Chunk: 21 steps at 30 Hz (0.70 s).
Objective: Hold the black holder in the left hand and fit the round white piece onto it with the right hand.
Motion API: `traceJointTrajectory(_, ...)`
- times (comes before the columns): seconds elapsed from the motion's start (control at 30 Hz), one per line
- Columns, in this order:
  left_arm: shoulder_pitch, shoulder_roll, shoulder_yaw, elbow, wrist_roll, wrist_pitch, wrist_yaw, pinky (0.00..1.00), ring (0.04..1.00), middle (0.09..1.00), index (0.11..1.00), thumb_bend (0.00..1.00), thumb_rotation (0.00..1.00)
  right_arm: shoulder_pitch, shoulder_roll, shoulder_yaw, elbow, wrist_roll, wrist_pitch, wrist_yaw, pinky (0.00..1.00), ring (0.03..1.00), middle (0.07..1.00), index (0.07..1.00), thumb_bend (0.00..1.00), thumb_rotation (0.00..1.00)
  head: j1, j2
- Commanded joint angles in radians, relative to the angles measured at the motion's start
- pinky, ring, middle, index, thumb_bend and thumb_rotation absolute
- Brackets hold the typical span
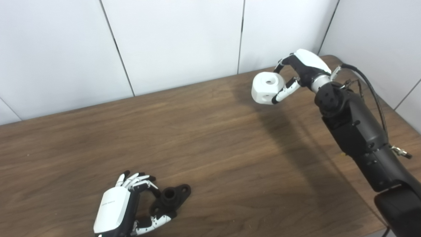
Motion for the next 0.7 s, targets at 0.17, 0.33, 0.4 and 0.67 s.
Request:
traceJointTrajectory(0.17, -0.005, -0.008, -0.02, 0.023, 0.039, -0.001, 0.016, 0.99, 0.858, 0.767, 0.486, 0.52, 0.04, -0.027, -0.011, 0.009, -0.195, -0.011, 0.0, 0.109, 1.0, 0.965, 0.84, 0.485, 0.52, 0.14, 0.053, 0.011)
traceJointTrajectory(0.33, -0.003, -0.018, -0.03, 0.022, 0.051, 0.01, 0.019, 1.0, 0.866, 0.774, 0.486, 0.52, 0.04, -0.01, 0.019, 0.032, -0.304, 0.004, -0.001, 0.154, 1.0, 0.949, 0.826, 0.483, 0.52, 0.14, 0.084, 0.02)
traceJointTrajectory(0.4, -0.002, -0.022, -0.033, 0.021, 0.054, 0.01, 0.022, 1.0, 0.868, 0.774, 0.486, 0.52, 0.04, -0.008, 0.042, 0.043, -0.347, -0.013, 0.0, 0.192, 1.0, 0.941, 0.824, 0.482, 0.53, 0.14, 0.103, 0.025)
traceJointTrajectory(0.67, -0.001, -0.036, -0.044, 0.018, 0.066, 0.017, 0.023, 1.0, 0.876, 0.776, 0.486, 0.52, 0.04, 0.009, 0.14, 0.061, -0.473, -0.074, 0.001, 0.325, 1.0, 0.964, 0.842, 0.481, 0.52, 0.14, 0.147, 0.039)
